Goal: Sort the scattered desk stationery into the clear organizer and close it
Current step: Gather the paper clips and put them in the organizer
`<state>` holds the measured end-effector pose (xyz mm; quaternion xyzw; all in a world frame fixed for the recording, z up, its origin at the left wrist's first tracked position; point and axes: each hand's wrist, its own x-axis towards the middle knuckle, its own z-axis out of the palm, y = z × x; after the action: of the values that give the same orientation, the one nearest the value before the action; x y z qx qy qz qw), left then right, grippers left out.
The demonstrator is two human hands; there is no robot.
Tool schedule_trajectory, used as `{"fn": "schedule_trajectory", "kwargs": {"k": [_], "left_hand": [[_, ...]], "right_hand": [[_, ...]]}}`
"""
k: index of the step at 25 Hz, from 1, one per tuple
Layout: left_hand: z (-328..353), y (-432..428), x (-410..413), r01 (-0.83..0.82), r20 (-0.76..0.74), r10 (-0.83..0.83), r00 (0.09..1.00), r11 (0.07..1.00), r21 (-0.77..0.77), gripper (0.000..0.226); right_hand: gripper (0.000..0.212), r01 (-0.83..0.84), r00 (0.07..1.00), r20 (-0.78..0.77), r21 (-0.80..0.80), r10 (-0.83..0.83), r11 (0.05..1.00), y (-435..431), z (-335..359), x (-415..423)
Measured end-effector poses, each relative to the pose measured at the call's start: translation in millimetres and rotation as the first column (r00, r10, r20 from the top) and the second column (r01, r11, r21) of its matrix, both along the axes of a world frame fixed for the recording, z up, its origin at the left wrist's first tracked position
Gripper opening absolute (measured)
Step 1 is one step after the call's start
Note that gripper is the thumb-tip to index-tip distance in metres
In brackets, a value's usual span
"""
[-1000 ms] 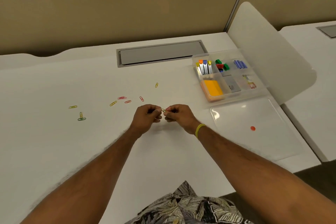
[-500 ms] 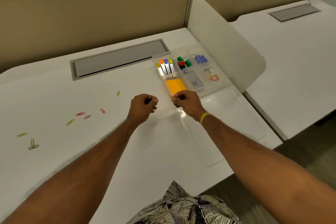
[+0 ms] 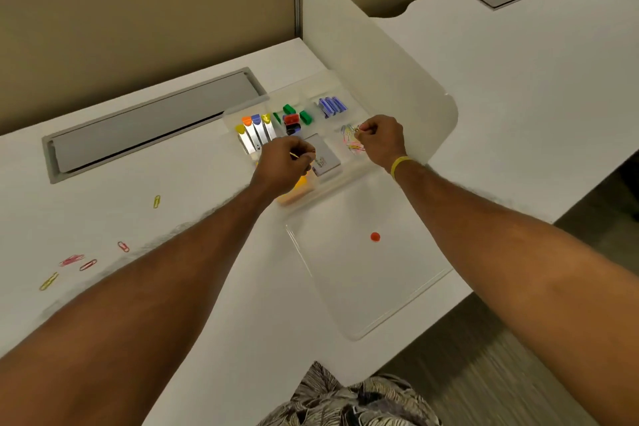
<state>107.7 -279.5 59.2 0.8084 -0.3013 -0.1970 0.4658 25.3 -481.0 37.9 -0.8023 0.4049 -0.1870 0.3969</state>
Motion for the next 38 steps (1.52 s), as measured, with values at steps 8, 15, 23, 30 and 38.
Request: {"fn": "schedule_trajectory", "kwargs": {"k": [8, 15, 23, 30, 38], "left_hand": [[3, -84, 21, 0.054, 0.079, -0.059, 0.995, 0.997, 0.061, 0.013], [4, -109, 33, 0.077, 0.267, -0.118, 0.956, 0.984, 0.160, 0.025], [-2, -31, 35, 0.023, 0.231, -0.060, 0.971, 0.987, 0.160, 0.032], [-15, 68, 24, -0.032, 0.334, -0.069, 0.940, 0.958, 0.287, 0.050], [-35, 193, 6, -0.115, 0.436, -0.153, 0.887, 0.841, 0.529, 0.091]], "right_hand": [[0.014, -0.004, 0.999, -0.050, -0.140, -0.003, 0.990, -31, -11, -6], [0.013, 0.008, 1.000, 0.005, -0.133, -0.007, 0.991, -31, -8, -24], [0.011, -0.095, 0.994, 0.042, -0.145, 0.102, 0.985, 8, 2, -29], [0.048, -0.443, 0.896, -0.125, -0.215, 0.425, 0.870, 85, 8, -22], [0.090, -0.723, 0.690, -0.368, -0.297, 0.624, 0.624, 187, -5, -7]]}}
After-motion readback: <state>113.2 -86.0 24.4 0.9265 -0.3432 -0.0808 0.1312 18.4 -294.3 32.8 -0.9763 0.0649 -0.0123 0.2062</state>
